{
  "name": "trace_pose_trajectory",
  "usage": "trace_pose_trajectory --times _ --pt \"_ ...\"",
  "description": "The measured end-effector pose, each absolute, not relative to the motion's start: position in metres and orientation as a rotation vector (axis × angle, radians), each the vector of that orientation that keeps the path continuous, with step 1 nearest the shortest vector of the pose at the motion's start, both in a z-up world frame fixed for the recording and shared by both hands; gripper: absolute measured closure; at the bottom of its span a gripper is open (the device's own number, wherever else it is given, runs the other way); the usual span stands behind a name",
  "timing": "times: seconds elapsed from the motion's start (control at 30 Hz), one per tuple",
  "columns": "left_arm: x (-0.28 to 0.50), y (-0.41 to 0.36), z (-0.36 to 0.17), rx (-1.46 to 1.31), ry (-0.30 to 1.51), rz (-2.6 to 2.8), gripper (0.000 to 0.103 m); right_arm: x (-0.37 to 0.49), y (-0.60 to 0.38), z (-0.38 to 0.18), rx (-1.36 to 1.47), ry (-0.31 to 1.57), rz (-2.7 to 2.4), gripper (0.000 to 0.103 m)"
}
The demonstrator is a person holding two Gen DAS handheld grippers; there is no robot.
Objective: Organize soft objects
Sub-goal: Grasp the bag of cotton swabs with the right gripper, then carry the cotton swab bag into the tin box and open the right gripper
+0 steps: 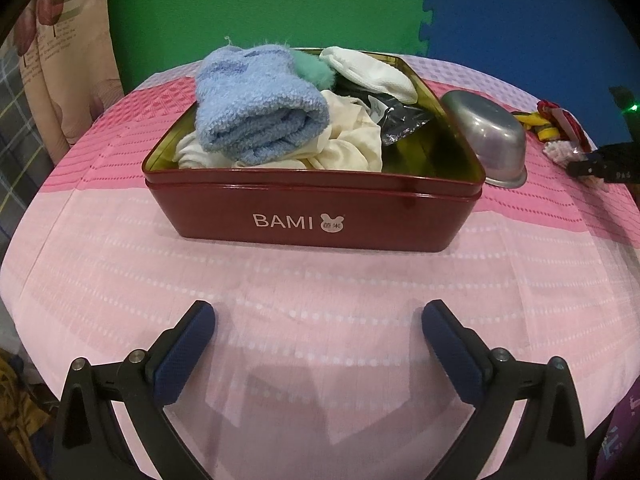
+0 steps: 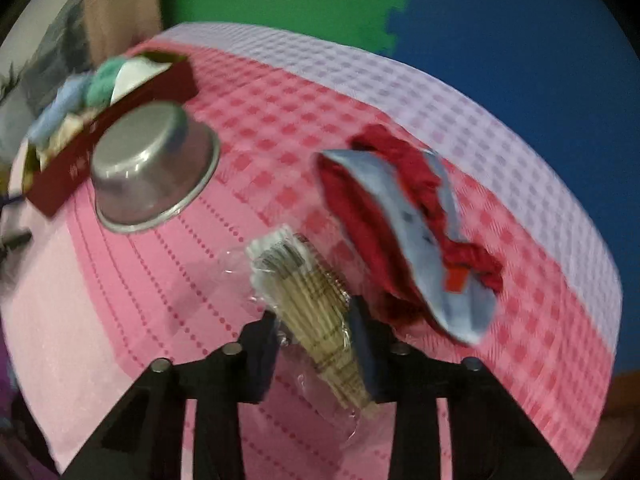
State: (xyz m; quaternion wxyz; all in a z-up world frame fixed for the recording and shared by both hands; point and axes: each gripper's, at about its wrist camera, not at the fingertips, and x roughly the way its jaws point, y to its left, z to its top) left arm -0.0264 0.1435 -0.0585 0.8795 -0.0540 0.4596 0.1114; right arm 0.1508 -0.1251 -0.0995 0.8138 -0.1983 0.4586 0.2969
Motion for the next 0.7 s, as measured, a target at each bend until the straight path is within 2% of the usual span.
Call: trace_pose_trajectory --times 0.13,0.4,0.7 --pt "-0.027 0.143 -0.058 -0.113 0.954 0.232 0.000 0.134 -0.143 -0.094 -0.342 0.962 0.573 0.080" --pt "-0.028 0.143 -0.059 -0.122 0.958 0.241 0.000 0.080 -0.155 -0.067 -0.033 0.925 0.648 0.081" --pt "-0.029 0.144 -0.059 -0.140 0.968 0.265 0.000 0.078 -0.062 -0.025 0.188 0.912 0.872 0.081"
